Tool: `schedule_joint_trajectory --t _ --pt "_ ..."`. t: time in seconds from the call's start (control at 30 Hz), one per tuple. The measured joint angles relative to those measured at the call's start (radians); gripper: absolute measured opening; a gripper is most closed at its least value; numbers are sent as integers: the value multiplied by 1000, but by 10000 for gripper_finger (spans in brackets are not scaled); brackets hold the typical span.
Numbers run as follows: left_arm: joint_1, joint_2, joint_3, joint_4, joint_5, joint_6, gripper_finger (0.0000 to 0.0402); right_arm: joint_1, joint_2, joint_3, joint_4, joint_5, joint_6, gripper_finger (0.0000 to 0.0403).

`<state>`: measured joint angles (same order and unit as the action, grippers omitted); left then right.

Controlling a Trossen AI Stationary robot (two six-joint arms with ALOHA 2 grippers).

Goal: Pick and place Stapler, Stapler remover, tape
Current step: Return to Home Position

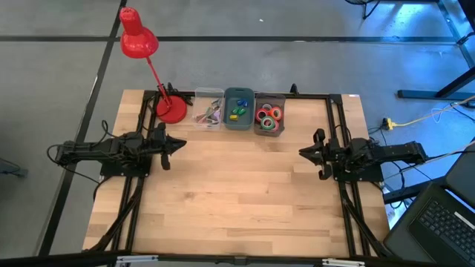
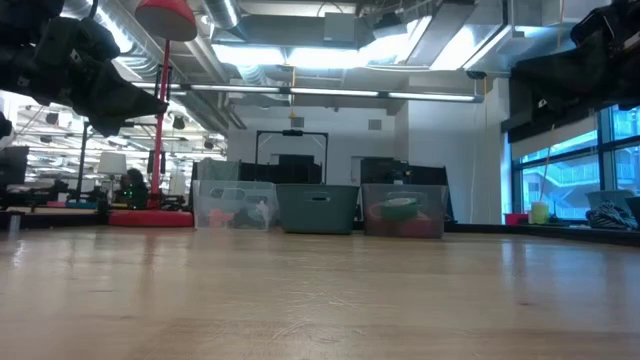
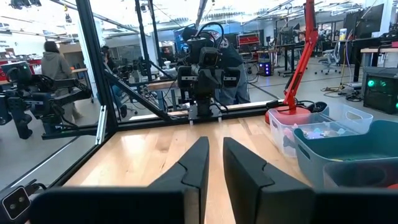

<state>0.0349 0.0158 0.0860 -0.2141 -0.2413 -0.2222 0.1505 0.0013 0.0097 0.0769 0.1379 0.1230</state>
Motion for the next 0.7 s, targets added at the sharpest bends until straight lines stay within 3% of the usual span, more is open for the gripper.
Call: schedule_joint_trajectory --t 0.7 --pt "0 0 0 0 0 0 9 1 0 0 0 0 0 51"
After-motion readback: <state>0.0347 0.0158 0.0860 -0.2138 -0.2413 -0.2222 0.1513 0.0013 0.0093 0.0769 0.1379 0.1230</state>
